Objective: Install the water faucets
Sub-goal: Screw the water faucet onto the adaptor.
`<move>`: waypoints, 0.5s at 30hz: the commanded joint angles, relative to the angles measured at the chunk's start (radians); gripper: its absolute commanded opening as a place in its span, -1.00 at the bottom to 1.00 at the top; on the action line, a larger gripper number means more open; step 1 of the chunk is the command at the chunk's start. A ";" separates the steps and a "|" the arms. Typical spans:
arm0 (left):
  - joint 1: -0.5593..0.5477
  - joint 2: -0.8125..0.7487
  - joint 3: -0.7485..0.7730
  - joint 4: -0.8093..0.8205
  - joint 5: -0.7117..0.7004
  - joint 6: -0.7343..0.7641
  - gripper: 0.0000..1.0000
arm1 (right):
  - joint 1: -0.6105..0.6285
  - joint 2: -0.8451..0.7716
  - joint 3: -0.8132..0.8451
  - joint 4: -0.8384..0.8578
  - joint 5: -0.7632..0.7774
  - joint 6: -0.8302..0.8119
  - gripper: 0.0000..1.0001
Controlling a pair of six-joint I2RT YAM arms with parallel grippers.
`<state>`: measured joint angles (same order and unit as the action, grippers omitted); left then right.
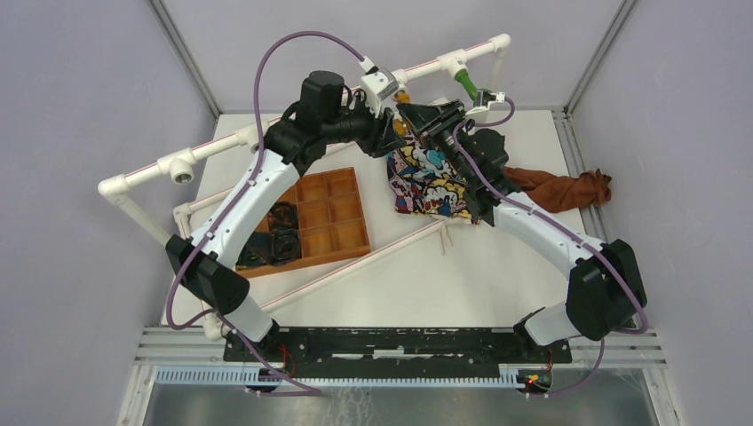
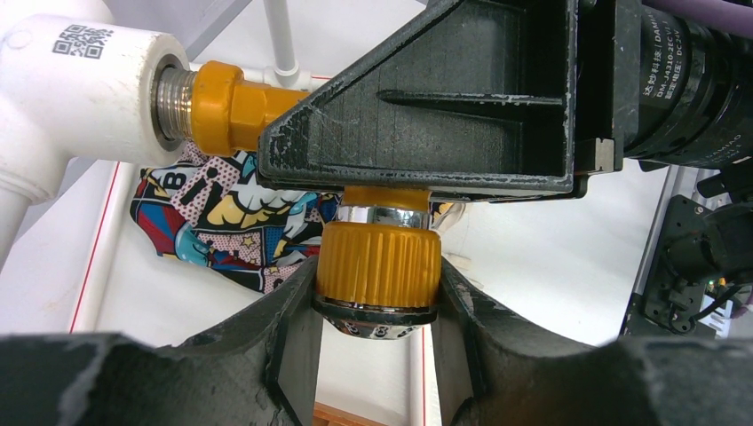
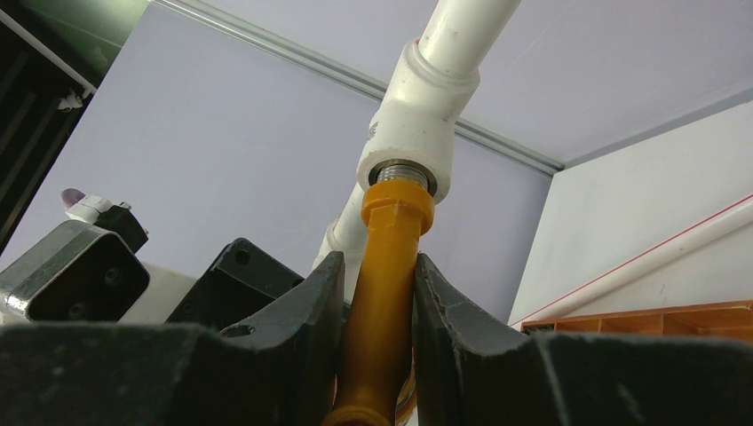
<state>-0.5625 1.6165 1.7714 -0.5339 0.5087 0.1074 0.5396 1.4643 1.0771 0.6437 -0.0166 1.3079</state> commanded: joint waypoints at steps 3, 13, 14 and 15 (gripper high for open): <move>-0.009 -0.039 0.005 0.055 0.019 0.015 -0.95 | 0.006 0.038 -0.005 0.165 0.026 0.448 -0.74; -0.005 -0.057 -0.004 0.084 -0.034 -0.002 -0.96 | 0.006 -0.001 -0.033 0.131 0.033 0.417 0.29; -0.003 -0.057 -0.004 0.086 -0.037 -0.004 -0.96 | 0.006 -0.007 -0.038 0.132 0.036 0.414 0.37; -0.003 -0.059 -0.004 0.086 -0.038 -0.004 -0.96 | 0.006 -0.013 -0.043 0.131 0.036 0.407 0.46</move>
<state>-0.5632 1.5913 1.7657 -0.4980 0.4984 0.1020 0.5423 1.4525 1.0645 0.7147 -0.0097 1.4090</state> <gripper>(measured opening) 0.503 0.664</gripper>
